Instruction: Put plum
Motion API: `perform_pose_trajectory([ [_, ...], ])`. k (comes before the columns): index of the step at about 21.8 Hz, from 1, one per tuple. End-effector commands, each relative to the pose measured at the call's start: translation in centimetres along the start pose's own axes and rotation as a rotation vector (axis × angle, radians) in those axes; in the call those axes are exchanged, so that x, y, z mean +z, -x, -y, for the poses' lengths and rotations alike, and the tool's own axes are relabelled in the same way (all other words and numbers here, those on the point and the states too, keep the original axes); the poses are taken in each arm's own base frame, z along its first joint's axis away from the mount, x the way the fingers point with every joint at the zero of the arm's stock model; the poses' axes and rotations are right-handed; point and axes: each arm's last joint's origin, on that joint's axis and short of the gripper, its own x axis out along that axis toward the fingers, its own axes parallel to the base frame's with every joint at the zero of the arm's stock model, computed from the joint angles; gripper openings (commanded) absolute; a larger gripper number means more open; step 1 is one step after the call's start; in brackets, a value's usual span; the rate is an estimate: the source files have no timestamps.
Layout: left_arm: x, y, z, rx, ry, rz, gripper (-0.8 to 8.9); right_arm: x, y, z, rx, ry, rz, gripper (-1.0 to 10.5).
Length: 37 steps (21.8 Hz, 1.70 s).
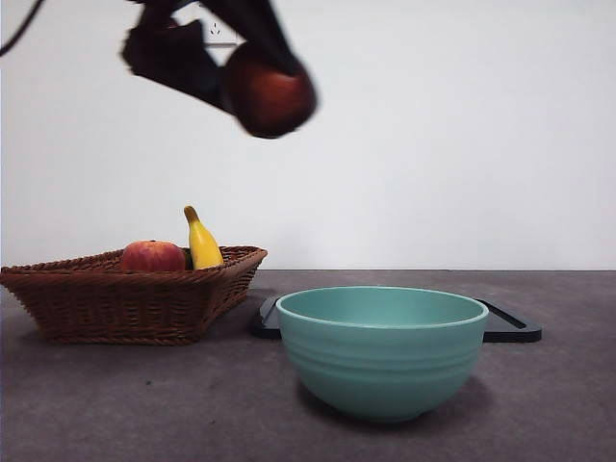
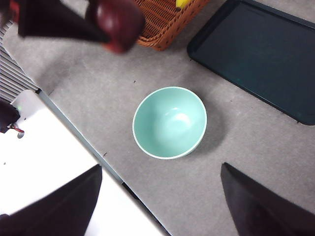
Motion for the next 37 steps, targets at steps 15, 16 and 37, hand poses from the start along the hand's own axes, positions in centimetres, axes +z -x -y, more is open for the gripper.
perform_pose_trajectory([
  [15, -1.8, -13.3, 3.9, 0.013, -0.223, -0.277, 2.67, 0.4, 0.2, -0.2, 0.004, -0.001, 0.012, 3.9],
  [16, -2.0, -13.8, 3.9, 0.019, -0.229, -0.290, 2.67, 0.4, 0.2, -0.2, 0.003, -0.002, 0.011, 3.9],
  [37, -1.8, -13.7, 4.8, 0.019, -0.271, -0.272, 4.03, 0.4, 0.2, -0.2, 0.003, -0.002, 0.011, 3.9],
])
